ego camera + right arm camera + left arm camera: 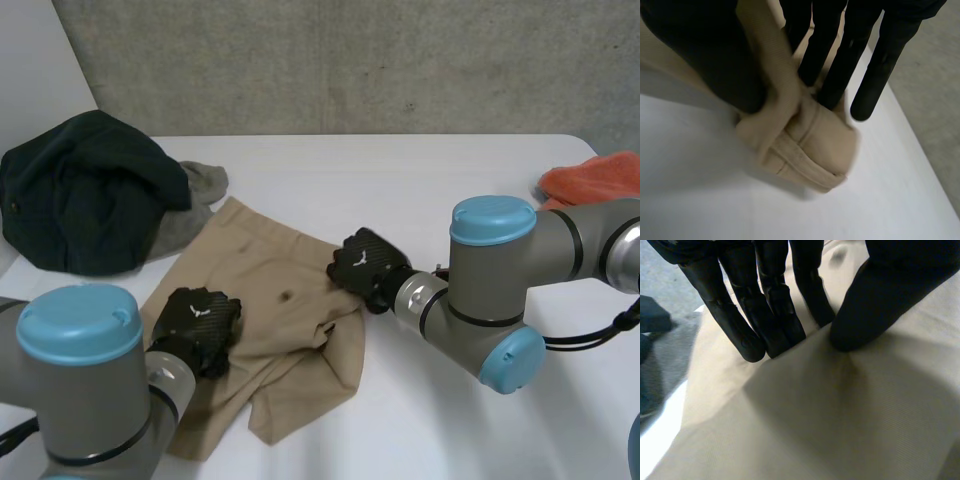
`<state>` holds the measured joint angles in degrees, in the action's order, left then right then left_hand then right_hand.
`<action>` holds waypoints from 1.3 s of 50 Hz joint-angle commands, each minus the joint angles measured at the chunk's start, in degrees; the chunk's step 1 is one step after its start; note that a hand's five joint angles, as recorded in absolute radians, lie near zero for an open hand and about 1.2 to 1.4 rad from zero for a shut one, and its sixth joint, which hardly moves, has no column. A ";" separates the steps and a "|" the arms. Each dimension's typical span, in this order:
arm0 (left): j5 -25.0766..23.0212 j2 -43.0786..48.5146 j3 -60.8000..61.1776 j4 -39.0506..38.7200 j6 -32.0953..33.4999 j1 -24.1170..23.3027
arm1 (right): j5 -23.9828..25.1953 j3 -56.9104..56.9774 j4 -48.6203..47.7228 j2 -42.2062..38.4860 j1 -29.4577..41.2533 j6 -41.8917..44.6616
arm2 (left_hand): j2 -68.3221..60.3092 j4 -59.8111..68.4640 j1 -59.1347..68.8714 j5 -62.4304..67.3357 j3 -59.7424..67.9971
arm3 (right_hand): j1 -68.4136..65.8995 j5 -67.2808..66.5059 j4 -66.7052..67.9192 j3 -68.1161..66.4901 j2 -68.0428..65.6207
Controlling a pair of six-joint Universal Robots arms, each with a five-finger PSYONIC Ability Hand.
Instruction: Fold the laundry.
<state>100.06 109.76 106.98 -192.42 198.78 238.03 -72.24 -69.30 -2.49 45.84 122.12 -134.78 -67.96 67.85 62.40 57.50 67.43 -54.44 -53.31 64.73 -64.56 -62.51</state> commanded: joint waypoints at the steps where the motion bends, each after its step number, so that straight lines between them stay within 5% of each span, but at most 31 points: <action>1: -2.75 -5.59 -5.01 0.47 1.62 -0.37 | -6.07 -7.41 -3.75 11.25 -3.10 -9.43 | -12.04 12.15 17.60 12.50 12.57 | -25.56 -16.69 15.27 -15.44 -17.49; 10: -8.83 -13.18 -14.68 0.29 -4.10 -0.55 | -4.50 -13.41 16.27 36.06 -12.86 -14.46 | -12.04 12.15 17.60 12.50 12.57 | -25.56 -16.69 15.27 -15.44 -17.49; 19: -8.56 5.18 -31.46 0.64 -2.35 0.15 | -1.33 -12.70 28.68 38.89 -12.35 -18.94 | -12.04 12.15 17.60 12.50 12.57 | -25.56 -16.69 15.27 -15.44 -17.49; 27: -5.93 23.90 -50.45 -0.50 6.09 1.56 | -6.68 -9.20 23.07 25.72 -6.29 -23.78 | -12.04 12.15 17.60 12.50 12.57 | -25.56 -16.69 15.27 -15.44 -17.49; 32: -4.35 31.29 -60.46 -2.42 9.95 1.47 | -16.94 -3.14 5.19 15.97 -3.12 -25.09 | -12.04 12.15 17.60 12.50 12.57 | -25.56 -16.69 15.27 -15.44 -17.49; 36: -0.49 31.30 -63.03 -4.54 11.02 2.44 | -19.52 -2.25 -6.62 12.26 -1.97 -26.15 | -12.04 12.15 17.60 12.50 12.57 | -25.56 -16.69 15.27 -15.44 -17.49; 38: 0.84 30.17 -62.94 -5.50 10.84 2.62 | -18.47 -2.16 -11.02 11.29 -1.45 -26.59 | -7.23 7.34 12.79 7.69 7.76 | -3.12 5.74 -7.17 6.99 4.95; 39: 1.80 28.77 -62.33 -6.12 10.41 2.70 | -16.90 -2.25 -14.96 10.59 -0.92 -26.85 | 6.47 -6.36 -0.91 -6.01 -5.94 | 28.98 37.84 -39.27 39.09 37.05; 40: 1.89 27.79 -61.72 -6.39 10.14 2.62 | -16.28 -2.25 -16.39 10.41 -0.74 -26.68 | 15.60 -15.49 -10.04 -15.14 -15.07 | 43.45 52.32 -53.75 53.57 51.53; 45: 0.93 20.42 -54.35 -6.47 7.85 1.91 | -16.35 -2.77 -17.64 11.55 -0.48 -23.96 | 57.96 -57.85 -52.40 -57.50 -57.43 | 44.44 53.31 -54.73 54.56 52.51; 54: 1.45 2.23 -33.96 -4.90 6.71 0.42 | -20.32 -4.79 -1.92 22.09 -4.43 -21.41 | 57.96 -57.85 -52.40 -57.50 -57.43 | 44.44 53.31 -54.73 54.56 52.51; 58: 1.28 -7.08 -22.11 0.62 4.09 -2.47 | -15.94 -7.77 11.24 28.15 -7.85 -19.74 | 57.96 -57.85 -52.40 -57.50 -57.43 | 44.44 53.31 -54.73 54.56 52.51; 65: -1.00 -12.64 -9.26 8.11 -1.55 -8.01 | -4.86 -15.24 21.56 32.73 -14.44 -13.59 | 47.16 -47.05 -41.60 -46.70 -46.63 | 17.55 26.41 -27.84 27.66 25.62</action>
<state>100.77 100.80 88.33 -190.01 201.45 234.27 -85.48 -78.91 11.69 75.35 112.58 -152.91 -14.16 13.91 14.04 4.26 14.04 -25.24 -15.05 24.48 -24.73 -24.64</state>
